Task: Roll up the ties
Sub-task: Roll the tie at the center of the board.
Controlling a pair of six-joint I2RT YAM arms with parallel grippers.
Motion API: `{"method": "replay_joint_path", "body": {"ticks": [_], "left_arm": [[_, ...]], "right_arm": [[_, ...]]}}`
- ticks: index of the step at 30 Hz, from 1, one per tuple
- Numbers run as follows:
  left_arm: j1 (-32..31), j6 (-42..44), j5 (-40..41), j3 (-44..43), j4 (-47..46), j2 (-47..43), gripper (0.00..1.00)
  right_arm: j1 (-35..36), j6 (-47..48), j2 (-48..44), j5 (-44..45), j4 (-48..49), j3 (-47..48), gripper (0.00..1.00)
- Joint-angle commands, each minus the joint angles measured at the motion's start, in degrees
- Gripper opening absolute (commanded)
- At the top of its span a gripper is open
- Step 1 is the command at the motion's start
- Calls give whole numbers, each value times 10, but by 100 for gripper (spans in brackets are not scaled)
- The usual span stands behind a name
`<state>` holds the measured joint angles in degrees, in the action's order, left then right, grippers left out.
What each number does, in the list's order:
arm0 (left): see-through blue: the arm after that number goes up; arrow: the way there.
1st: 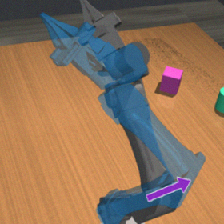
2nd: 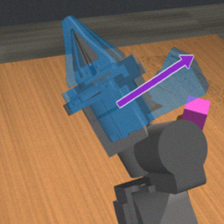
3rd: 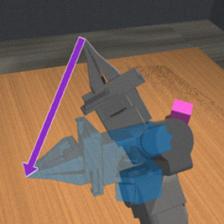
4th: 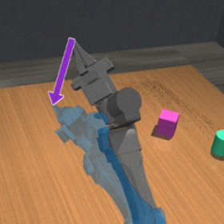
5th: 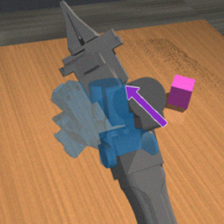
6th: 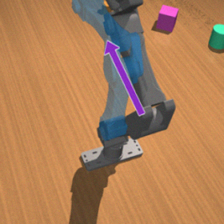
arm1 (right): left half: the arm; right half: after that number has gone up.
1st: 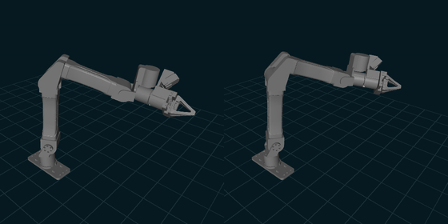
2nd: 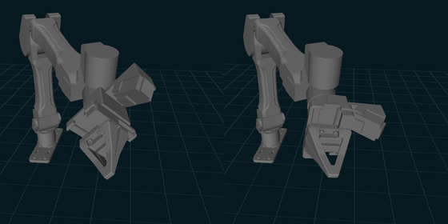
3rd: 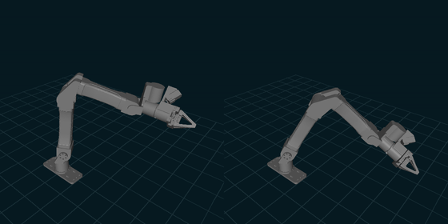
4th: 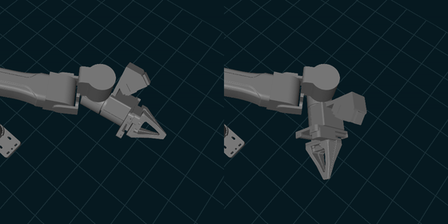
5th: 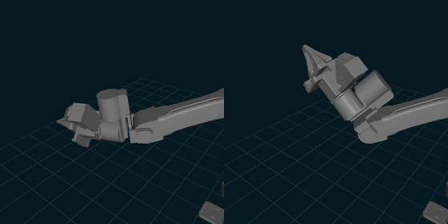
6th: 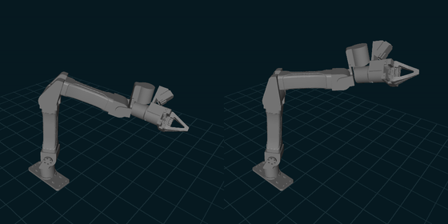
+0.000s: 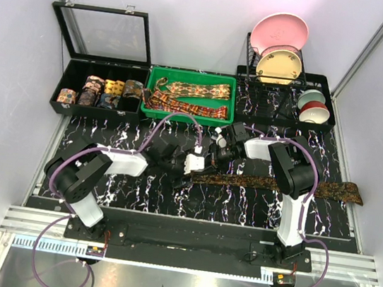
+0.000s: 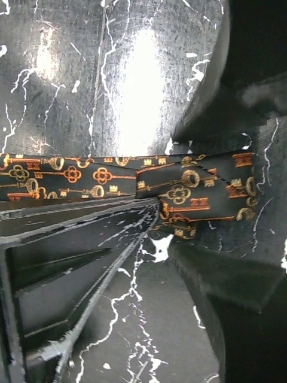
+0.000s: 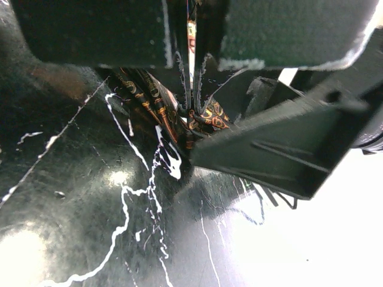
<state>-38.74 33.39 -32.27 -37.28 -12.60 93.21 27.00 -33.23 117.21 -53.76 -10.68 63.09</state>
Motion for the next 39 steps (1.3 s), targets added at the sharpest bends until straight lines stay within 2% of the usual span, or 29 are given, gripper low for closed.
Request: {"method": "replay_joint_path", "body": {"ticks": [1,2,3,6,12,15,18,19,20,25,30,35,39], "left_arm": [[-1,37,-20,-43,72,21,58],[-1,37,-18,-48,85,27,46],[2,36,-24,-52,96,27,40],[2,31,-38,-56,112,18,26],[-1,5,-29,-80,124,24,19],[-3,8,-27,-91,143,29,19],[-6,7,-24,-97,153,25,26],[-8,8,-22,-99,153,24,34],[-9,5,-19,-100,154,22,37],[-11,-8,-15,-136,194,45,38],[-26,-12,7,-155,215,56,51],[-46,-43,65,-189,252,77,52],[-54,-62,86,-225,283,92,46]], "right_arm": [[-2,-1,-24,-19,2,3,0],[-2,0,-24,-18,0,2,0],[-7,1,-24,-15,0,2,0],[-16,6,-26,-3,-14,-2,0],[-26,24,-33,14,-42,-3,0],[-27,26,-33,20,-44,1,0],[-27,37,-30,39,-51,5,0],[-28,40,-29,47,-55,8,0],[-27,43,-25,52,-56,10,0],[-28,51,-13,57,-56,33,0],[-27,57,-8,51,-56,44,0],[-27,64,-17,47,-59,29,0],[-27,65,-24,44,-58,17,0]]}}
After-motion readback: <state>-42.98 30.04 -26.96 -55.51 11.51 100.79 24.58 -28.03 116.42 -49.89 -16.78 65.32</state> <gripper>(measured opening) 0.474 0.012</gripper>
